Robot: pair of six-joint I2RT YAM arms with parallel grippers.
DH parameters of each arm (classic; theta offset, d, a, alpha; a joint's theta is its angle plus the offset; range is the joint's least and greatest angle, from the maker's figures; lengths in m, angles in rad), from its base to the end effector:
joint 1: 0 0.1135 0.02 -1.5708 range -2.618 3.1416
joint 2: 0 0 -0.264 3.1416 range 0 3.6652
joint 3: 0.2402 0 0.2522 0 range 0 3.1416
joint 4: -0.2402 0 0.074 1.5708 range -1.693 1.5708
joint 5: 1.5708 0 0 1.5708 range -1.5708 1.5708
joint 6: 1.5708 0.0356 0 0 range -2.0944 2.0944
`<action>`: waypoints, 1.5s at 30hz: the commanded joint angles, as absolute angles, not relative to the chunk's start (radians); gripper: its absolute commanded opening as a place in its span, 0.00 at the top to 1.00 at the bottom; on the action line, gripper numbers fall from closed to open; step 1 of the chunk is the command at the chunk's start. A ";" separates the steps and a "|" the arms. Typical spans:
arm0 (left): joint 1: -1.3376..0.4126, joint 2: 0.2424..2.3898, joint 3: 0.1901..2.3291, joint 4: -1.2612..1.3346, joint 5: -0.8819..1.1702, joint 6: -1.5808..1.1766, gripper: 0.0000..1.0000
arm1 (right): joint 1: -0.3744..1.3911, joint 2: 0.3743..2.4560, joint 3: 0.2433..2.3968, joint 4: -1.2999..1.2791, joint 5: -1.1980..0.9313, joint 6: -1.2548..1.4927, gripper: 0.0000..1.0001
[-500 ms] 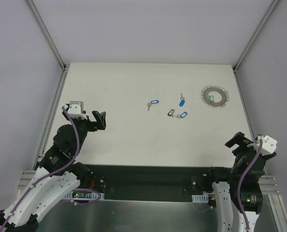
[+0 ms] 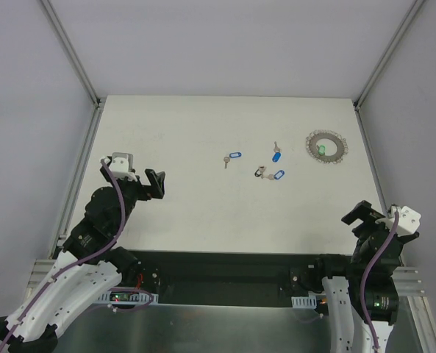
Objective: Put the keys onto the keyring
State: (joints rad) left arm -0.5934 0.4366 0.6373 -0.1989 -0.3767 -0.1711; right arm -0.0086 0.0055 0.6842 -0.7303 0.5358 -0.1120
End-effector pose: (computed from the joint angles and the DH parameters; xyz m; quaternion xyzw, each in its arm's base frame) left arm 0.1034 -0.0540 0.3330 0.0159 0.7063 -0.1366 0.6944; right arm 0.0133 -0.0183 0.3100 0.1459 0.7077 -0.2316 0.6513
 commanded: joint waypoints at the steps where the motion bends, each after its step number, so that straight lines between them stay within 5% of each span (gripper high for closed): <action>1: -0.584 0.417 0.618 -0.170 -0.362 -0.163 0.01 | -0.002 -0.079 0.725 -0.709 0.502 -0.086 0.04; 13: -0.588 0.390 0.603 -0.163 -0.379 -0.144 0.01 | -0.002 0.737 0.891 -0.654 0.343 0.071 0.01; 19: -0.586 0.391 0.595 -0.155 -0.407 -0.124 0.01 | -0.018 1.127 0.988 -0.485 0.333 0.090 0.09; 30: -0.581 0.440 0.575 -0.133 -0.403 -0.101 0.01 | -0.123 1.670 1.310 -0.347 0.273 0.100 0.51; 45: -0.560 0.471 0.569 -0.130 -0.390 -0.100 0.01 | -0.149 2.022 1.516 -0.357 0.268 0.083 0.64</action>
